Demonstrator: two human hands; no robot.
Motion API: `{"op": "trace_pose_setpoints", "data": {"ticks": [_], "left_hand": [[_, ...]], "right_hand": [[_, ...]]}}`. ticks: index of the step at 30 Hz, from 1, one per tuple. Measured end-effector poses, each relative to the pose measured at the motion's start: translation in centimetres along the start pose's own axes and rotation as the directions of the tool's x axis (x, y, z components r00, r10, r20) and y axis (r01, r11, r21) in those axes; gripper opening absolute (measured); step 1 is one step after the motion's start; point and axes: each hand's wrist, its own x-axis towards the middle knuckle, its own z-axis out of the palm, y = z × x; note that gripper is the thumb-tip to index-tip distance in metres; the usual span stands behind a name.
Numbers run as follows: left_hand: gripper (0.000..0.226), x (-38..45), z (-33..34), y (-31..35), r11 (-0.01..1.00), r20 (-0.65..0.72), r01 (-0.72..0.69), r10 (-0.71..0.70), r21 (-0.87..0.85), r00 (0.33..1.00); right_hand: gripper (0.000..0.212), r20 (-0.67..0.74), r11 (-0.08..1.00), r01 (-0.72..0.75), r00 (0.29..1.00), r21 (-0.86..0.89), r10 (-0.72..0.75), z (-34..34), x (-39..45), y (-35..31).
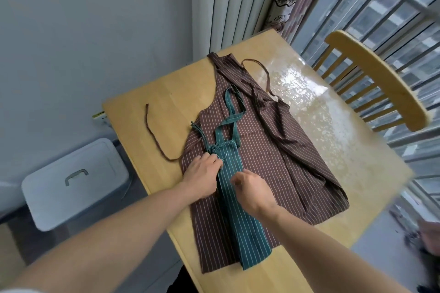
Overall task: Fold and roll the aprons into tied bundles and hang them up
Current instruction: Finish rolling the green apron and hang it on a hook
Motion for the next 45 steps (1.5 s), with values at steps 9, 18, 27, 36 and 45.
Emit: {"op": "trace_pose_setpoints", "data": {"ticks": [9,18,27,36,45], "left_hand": [[0.032,-1.4,-1.9,-2.7,0.899,0.223,-0.051,-0.052,0.436,0.973],[0.031,-8.0,-3.2,-5.7,0.87,0.286,0.243,-0.386,0.428,0.877],[0.036,-14.0,-1.9,-6.4,0.713,0.142,0.582,-0.671,0.39,0.727],[0.06,-9.6,4.4,8.4,0.994,0.163,-0.106,0.109,-0.031,0.981],[0.067,-6.9,6.5,5.4,0.993,0.284,-0.118,0.116,-0.012,0.952]], "right_hand": [[0.066,0.367,0.978,0.095,0.93,-0.184,-0.022,1.9,-3.8,2.2],[0.054,0.116,0.918,-0.352,0.935,0.184,0.336,1.9,-7.0,4.8],[0.052,0.408,0.794,-0.569,0.791,0.214,0.457,3.6,-8.2,6.6],[0.067,0.18,0.903,-0.411,0.904,0.124,0.387,3.8,-9.9,6.0],[0.075,0.215,0.805,0.47,0.882,-0.362,-0.419,6.9,-12.9,10.1]]}}
